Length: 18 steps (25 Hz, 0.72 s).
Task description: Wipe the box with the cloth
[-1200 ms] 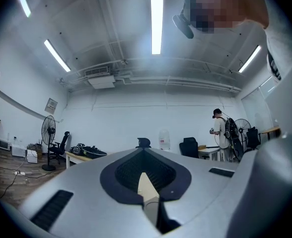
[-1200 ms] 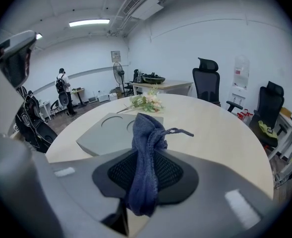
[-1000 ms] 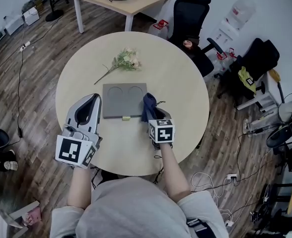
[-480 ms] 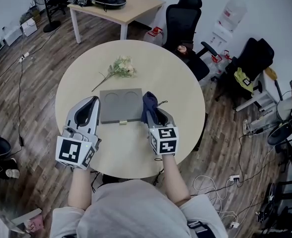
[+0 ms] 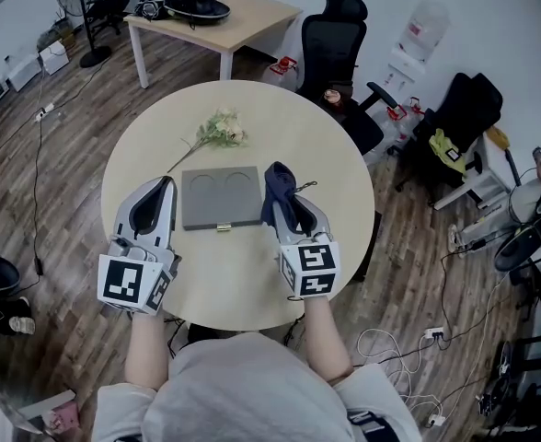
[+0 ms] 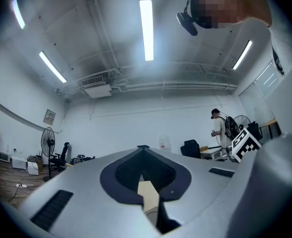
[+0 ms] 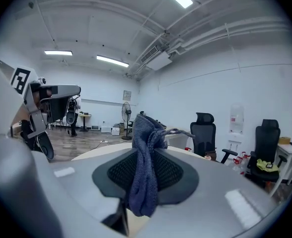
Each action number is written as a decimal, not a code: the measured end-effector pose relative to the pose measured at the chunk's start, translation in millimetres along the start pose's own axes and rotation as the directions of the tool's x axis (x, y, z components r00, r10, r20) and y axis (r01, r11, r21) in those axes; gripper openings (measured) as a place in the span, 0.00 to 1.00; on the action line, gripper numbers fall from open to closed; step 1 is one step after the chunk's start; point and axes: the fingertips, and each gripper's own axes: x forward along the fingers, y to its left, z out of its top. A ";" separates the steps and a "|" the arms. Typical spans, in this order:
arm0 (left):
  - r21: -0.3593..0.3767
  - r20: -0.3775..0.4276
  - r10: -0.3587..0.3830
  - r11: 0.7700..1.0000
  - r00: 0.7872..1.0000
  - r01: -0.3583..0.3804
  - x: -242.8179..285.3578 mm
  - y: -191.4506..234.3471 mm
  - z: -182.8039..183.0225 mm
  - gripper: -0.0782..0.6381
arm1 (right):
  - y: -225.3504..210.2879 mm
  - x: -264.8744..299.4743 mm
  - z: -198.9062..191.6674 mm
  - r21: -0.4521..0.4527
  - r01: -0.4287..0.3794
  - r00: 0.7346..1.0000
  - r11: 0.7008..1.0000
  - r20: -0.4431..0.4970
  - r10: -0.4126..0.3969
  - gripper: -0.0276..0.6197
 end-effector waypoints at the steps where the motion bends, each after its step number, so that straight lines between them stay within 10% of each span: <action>1: -0.001 0.006 0.005 1.000 1.000 -0.005 -1.1 0.6 2.7 0.12 | -0.6 -2.7 4.7 0.002 0.000 1.000 1.000 0.011 0.000 0.22; 18: -0.010 0.036 0.041 0.999 0.999 -0.041 -14.4 -17.0 14.1 0.12 | -11.7 -51.3 47.2 -0.008 0.017 0.987 1.000 0.159 -0.016 0.22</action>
